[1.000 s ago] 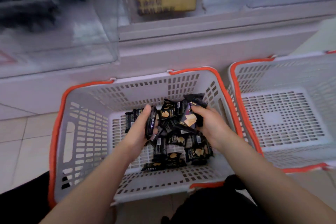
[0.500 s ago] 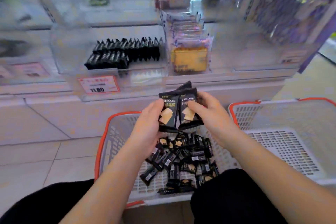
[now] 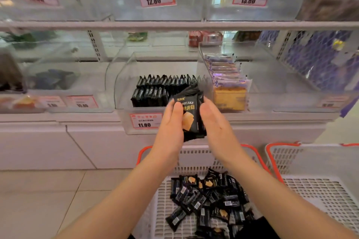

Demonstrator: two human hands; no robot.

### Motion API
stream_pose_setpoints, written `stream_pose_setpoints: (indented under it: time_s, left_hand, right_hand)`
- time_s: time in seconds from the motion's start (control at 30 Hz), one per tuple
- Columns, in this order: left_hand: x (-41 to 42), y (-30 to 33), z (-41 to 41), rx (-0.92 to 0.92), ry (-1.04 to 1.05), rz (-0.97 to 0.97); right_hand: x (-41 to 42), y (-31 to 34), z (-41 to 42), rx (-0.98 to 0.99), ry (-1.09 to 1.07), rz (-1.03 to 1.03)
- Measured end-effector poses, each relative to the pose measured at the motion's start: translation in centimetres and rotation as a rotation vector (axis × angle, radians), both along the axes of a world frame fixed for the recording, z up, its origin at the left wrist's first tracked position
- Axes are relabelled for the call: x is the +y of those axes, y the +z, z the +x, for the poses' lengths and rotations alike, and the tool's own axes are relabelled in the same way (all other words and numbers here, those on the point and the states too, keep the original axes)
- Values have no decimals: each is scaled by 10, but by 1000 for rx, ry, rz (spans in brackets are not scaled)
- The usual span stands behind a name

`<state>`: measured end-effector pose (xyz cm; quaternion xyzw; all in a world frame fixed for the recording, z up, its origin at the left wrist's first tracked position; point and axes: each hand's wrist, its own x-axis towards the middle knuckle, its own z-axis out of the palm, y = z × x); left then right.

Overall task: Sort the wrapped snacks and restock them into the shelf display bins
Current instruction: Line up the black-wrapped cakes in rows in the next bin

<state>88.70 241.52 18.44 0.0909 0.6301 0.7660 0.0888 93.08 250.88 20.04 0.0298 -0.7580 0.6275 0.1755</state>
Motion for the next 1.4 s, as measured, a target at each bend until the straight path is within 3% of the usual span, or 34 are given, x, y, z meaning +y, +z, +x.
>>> stream_pose_setpoints:
  time_s: [0.1, 0.17, 0.23, 0.33, 0.43, 0.53, 0.6, 0.73, 1.03, 1.13, 1.4]
  left_hand:
    - [-7, 16, -21, -130, 10, 165]
    - [-15, 29, -39, -152, -51, 229]
    - [-26, 40, -59, -125, -163, 155]
    - [-43, 44, -92, 12, -138, -326]
    - [-48, 35, -130, 268, -81, -801]
    - [-40, 27, -160, 482, -194, -1184]
    - [-33, 21, -175, 571, -292, -1356]
    - [-19, 11, -191, 597, -573, -1535]
    - [-10, 10, -210, 656, -622, -1603]
    - [-7, 9, -217, 660, -576, -1591]
    - [-7, 3, -219, 666, -576, -1581]
  right_hand:
    - [-11, 14, -21, 0, 90, 258]
    - [-10, 26, -38, -69, 94, 188]
    - [-3, 36, -57, -182, 80, 28]
    - [11, 43, -92, -295, -77, 117]
    - [16, 36, -126, -410, -189, 416]
    - [14, 21, -156, -553, -183, 735]
    - [12, 8, -173, -644, -167, 898]
    - [14, -13, -197, -727, -110, 1018]
    - [21, -6, -204, -759, 287, 1141]
    - [20, -12, -197, -755, 223, 1237]
    - [12, -16, -204, -667, -76, 1155]
